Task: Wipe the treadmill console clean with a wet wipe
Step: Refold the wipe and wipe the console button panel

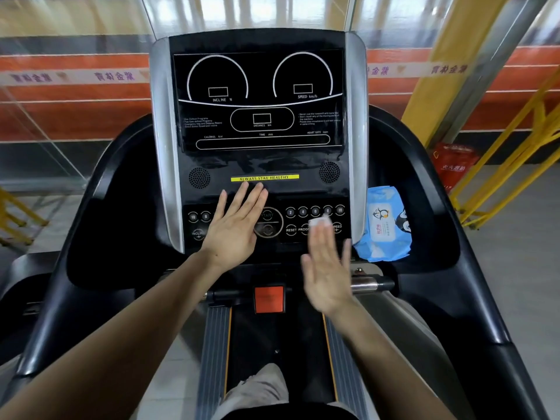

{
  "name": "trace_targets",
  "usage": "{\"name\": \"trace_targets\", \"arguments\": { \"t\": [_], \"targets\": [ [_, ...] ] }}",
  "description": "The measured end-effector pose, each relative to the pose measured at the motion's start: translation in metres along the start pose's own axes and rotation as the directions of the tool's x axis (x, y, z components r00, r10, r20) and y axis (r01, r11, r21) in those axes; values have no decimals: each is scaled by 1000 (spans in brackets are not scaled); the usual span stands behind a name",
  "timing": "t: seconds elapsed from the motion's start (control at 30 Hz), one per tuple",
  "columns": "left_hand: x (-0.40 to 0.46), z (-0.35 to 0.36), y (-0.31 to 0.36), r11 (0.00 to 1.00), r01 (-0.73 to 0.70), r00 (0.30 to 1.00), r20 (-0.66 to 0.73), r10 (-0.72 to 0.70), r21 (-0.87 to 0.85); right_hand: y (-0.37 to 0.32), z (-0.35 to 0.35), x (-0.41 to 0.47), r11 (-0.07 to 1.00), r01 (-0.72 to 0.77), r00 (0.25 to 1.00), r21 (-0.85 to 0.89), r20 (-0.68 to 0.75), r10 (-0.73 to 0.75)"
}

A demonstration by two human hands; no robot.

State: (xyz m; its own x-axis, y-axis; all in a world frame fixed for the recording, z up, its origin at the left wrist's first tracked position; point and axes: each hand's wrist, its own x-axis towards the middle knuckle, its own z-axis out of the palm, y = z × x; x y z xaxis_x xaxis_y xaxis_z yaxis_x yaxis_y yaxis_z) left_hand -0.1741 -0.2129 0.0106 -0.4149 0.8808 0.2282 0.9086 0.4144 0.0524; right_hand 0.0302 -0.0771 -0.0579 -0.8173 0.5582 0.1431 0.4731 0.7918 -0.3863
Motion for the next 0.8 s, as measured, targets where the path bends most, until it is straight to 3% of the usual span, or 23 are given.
{"name": "trace_targets", "arguments": {
  "t": [0.07, 0.13, 0.27, 0.37, 0.53, 0.6, 0.8],
  "targets": [
    [0, 0, -1, 1000, -7, 1000, -6, 7, 1, -24, 9, 2, 989, 149, 988, -24, 56, -147],
    [-1, -1, -2, 1000, -5, 1000, -12, 5, -4, -23, 8, 2, 979, 192, 980, -66, 67, -188],
    [-1, -2, 0, 1000, 0, 1000, -4, 0, -5, 30, -1, -12, 996, -15, 999, -83, -30, 13],
    [0, -1, 3, 1000, 7, 1000, -13, -7, -5, 31, 0, -11, 989, -148, 988, -26, -49, 147],
    [-1, -1, -1, 1000, -3, 1000, -20, 3, 8, -34, 13, 7, 991, 130, 991, -37, 30, -129],
    [-2, -4, -4, 1000, -10, 1000, 1, 10, 7, -29, 9, 8, 987, 149, 988, -66, 38, -147],
    [-1, -6, 0, 1000, 8, 1000, 15, -8, -6, 30, -11, 2, 984, -174, 983, -40, -67, 172]
  ]
}}
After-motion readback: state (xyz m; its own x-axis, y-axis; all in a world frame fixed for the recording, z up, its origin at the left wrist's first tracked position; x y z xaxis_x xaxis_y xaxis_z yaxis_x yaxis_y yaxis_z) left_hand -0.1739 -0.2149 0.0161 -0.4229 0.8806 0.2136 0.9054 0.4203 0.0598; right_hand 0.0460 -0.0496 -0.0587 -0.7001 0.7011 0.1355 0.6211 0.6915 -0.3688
